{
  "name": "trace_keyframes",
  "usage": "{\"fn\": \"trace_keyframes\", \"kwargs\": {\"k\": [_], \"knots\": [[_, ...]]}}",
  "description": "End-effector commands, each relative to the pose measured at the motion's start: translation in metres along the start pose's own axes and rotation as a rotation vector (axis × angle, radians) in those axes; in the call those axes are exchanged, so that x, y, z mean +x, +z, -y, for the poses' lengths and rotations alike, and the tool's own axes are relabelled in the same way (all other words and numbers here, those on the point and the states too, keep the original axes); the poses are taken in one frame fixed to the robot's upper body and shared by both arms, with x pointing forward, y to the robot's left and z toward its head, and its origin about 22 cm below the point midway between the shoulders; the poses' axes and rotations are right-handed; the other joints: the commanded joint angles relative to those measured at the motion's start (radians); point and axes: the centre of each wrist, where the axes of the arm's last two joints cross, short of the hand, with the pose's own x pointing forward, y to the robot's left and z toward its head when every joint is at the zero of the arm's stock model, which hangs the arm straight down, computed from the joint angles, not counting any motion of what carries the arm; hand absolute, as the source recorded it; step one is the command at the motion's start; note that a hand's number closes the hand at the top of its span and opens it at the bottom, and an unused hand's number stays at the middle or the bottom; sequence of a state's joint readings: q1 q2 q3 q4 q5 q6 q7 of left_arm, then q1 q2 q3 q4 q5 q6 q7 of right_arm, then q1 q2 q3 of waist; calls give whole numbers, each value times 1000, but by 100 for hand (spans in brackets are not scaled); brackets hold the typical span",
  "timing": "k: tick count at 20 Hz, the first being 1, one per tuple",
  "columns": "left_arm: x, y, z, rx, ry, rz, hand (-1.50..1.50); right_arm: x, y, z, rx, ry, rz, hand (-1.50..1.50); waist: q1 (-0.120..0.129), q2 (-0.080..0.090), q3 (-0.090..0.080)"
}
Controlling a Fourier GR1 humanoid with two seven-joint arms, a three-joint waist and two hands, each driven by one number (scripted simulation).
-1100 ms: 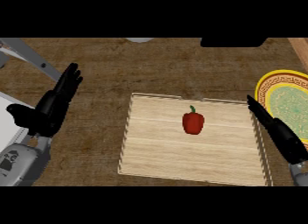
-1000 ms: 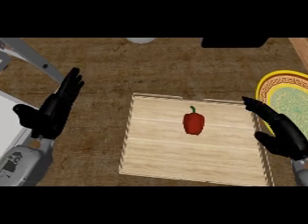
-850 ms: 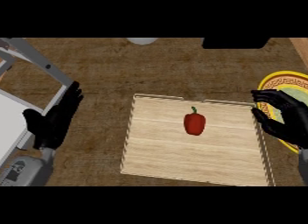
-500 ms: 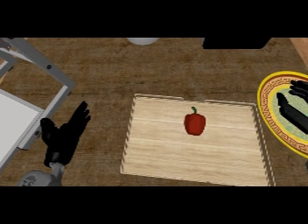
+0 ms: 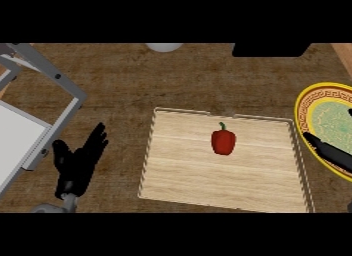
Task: Pick the bell pepper from the tray and place it in the plate
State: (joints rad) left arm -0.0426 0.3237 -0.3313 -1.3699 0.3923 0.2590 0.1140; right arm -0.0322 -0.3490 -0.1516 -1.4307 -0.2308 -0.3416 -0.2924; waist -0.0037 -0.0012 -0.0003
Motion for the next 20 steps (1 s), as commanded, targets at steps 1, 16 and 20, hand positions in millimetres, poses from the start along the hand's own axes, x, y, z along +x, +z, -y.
{"fn": "trace_keyframes", "kwargs": {"k": [1, 16, 20], "knots": [[3, -4, -10, 4, 17, -11, 0, 17, 10, 8, 182, 158, -66, -150, -7, -2, -2], [0, -2, -21, -11, 20, -4, 0, 84, 19, -74, 514, 458, -242, -150, 6, 1, 0], [4, 8, 6, -3, -4, -2, 0, 80, 20, -97, 514, 509, -271, -150, 8, 0, 0]]}}
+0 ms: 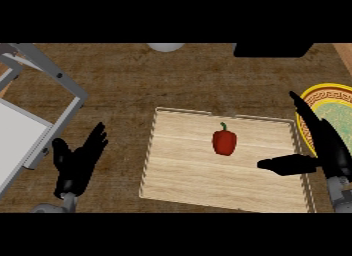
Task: Pick the bell pepper from the tray and place it in the plate
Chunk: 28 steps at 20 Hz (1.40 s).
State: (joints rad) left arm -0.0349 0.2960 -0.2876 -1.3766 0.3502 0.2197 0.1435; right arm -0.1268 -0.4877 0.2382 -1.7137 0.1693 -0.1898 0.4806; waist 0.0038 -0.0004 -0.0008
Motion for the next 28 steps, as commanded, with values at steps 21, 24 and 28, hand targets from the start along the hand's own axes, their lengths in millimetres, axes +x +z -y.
{"fn": "trace_keyframes", "kwargs": {"k": [21, 24, 28], "knots": [[1, 3, -13, 1, 9, -5, 0, 19, -12, -79, 102, 125, -136, -150, -3, 0, 1], [2, -7, -2, 27, -10, -11, 0, 4, -17, -86, 115, 165, -162, -150, -3, 0, 1], [8, 7, 10, 13, 1, -9, 0, 17, -19, -86, 106, 155, -163, -150, -3, 0, 1]]}}
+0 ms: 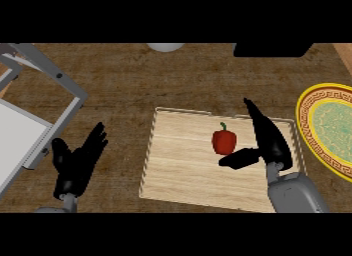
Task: Pick the bell pepper from the tray and place it in the plate
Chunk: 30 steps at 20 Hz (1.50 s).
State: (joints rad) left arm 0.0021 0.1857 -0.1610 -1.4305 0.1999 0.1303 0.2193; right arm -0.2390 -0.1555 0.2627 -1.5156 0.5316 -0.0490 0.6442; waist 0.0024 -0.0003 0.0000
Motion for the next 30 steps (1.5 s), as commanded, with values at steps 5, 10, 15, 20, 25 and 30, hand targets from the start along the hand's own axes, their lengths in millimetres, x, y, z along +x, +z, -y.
{"fn": "trace_keyframes", "kwargs": {"k": [5, 10, 15, 20, 25, 30], "knots": [[4, 24, 5, -15, -11, 2, 0, -17, -24, -13, 56, 15, -7, -150, 3, 0, 0], [3, -7, 3, -10, -5, 15, 0, 2, -40, -22, 135, 135, 24, 150, 4, 2, 0], [7, -8, -8, -2, -9, 9, 0, 6, -35, -44, 59, 169, 55, 150, 1, 1, 0], [5, 12, -8, -3, -12, -1, 0, 4, -19, -41, 8, 232, 43, 150, 0, -1, 0], [-3, -6, 3, 21, 12, -2, 0, 13, 45, -100, -56, 418, 11, 150, -19, -7, -2], [-13, 1, 2, 11, -12, -2, 0, 30, 76, -101, -361, 281, 209, 150, -10, -6, -1]]}}
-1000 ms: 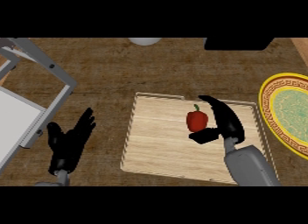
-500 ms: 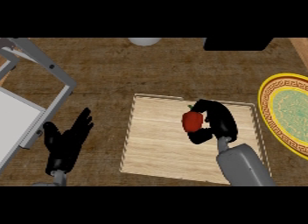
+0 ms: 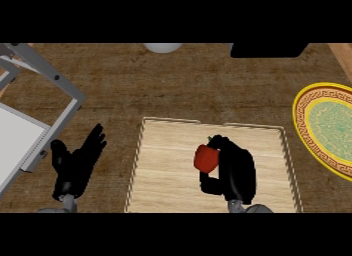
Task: Pick the bell pepper from the tray and place it in the plate
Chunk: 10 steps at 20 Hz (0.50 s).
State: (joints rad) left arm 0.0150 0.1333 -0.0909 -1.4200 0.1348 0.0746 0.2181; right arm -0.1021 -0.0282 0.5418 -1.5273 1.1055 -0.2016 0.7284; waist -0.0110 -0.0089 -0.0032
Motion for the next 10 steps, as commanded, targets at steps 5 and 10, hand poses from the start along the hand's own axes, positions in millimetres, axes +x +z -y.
{"fn": "trace_keyframes", "kwargs": {"k": [5, 10], "knots": [[3, 11, -4, 0, 8, -5, 0, 14, 41, 31, -411, -108, 63, 150, 1, 1, 3], [-12, 1, 4, -21, -5, 17, 0, 10, 41, 62, -571, -266, -36, 150, -5, 6, 3]]}}
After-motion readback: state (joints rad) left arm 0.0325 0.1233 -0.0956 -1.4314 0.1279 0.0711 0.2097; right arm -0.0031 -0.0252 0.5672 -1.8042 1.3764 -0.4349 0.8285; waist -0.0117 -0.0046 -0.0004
